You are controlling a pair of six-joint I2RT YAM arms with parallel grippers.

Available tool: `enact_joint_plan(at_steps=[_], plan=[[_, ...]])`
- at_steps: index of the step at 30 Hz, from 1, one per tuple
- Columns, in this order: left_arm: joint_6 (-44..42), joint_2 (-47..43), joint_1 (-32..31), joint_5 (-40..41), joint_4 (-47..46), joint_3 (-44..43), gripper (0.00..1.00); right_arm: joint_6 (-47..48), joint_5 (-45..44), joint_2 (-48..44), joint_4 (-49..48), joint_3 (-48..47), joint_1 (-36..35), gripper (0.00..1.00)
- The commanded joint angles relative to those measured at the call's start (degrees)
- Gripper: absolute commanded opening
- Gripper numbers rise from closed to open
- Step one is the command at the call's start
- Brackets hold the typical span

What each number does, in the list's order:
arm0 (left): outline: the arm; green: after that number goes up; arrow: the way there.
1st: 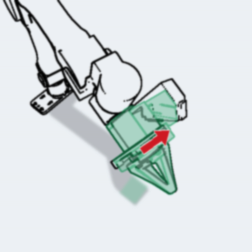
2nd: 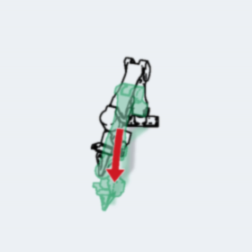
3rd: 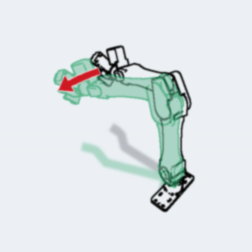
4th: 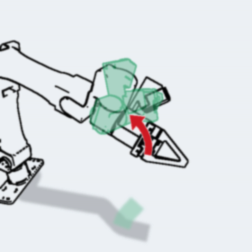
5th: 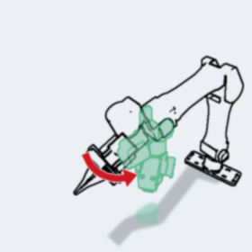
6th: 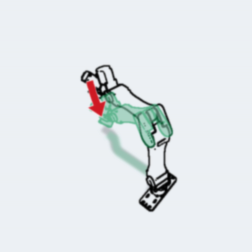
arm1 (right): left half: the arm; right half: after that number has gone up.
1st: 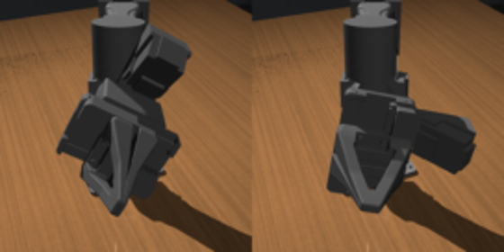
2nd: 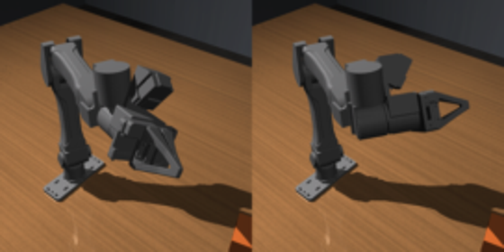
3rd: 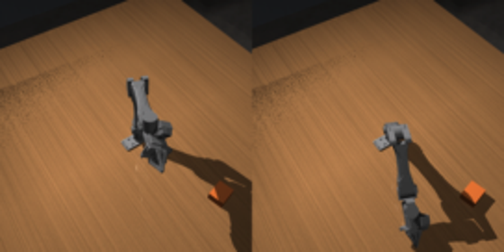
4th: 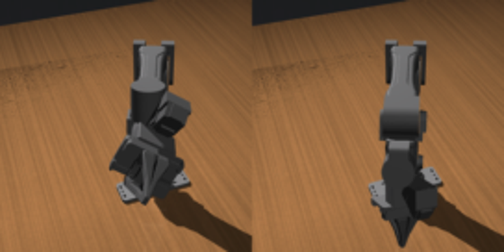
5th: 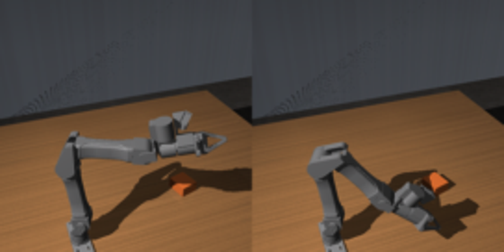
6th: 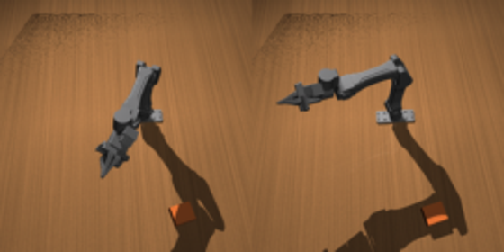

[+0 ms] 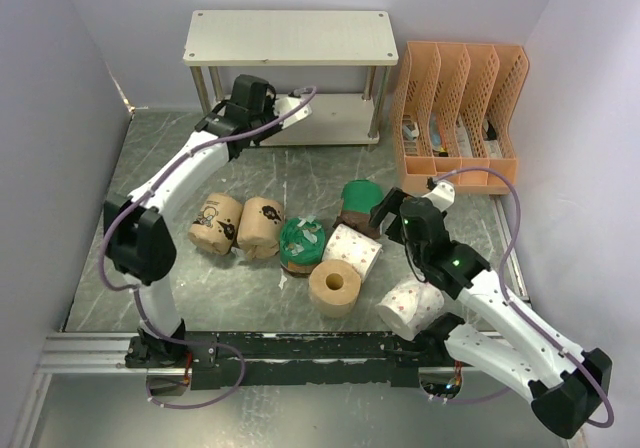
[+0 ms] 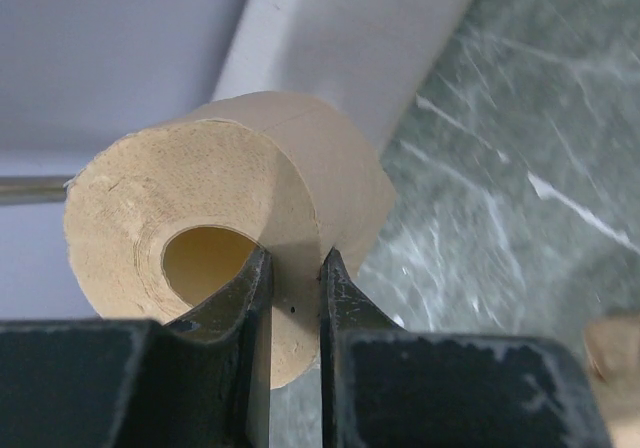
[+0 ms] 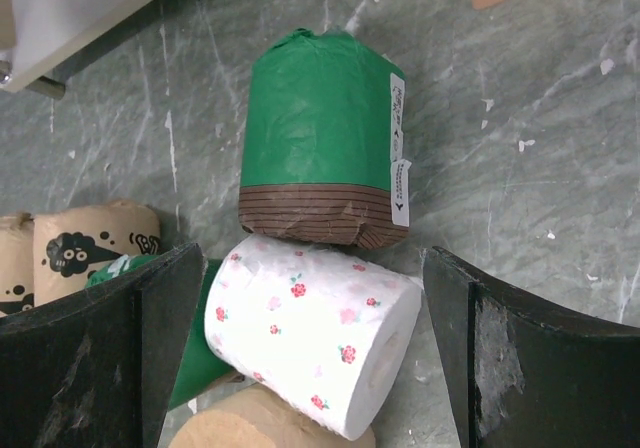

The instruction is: Place and organize the paper towels onto the shelf

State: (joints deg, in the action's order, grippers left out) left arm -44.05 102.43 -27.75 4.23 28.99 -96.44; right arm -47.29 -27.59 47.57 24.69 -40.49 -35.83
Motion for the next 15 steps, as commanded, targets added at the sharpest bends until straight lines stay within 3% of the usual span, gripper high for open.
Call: enact_joint_plan(at_steps=[1,9,15], plan=[[1.03,6.11,1.72,-0.79,-9.52,-9.79,0.07,1.59,-1.2,-2.36,0.79,0.72,0.49,0.91],[1.95,24.57,4.5,1.98,-3.43,-29.64,0.1,7.46,-6.31,-1.6,4.72,-3.21,0.67,0.92],[0.2,29.4,6.74,4.59,-5.8,-29.47,0.15,10.62,-9.27,-3.72,4.22,-4.3,0.8,0.92]])
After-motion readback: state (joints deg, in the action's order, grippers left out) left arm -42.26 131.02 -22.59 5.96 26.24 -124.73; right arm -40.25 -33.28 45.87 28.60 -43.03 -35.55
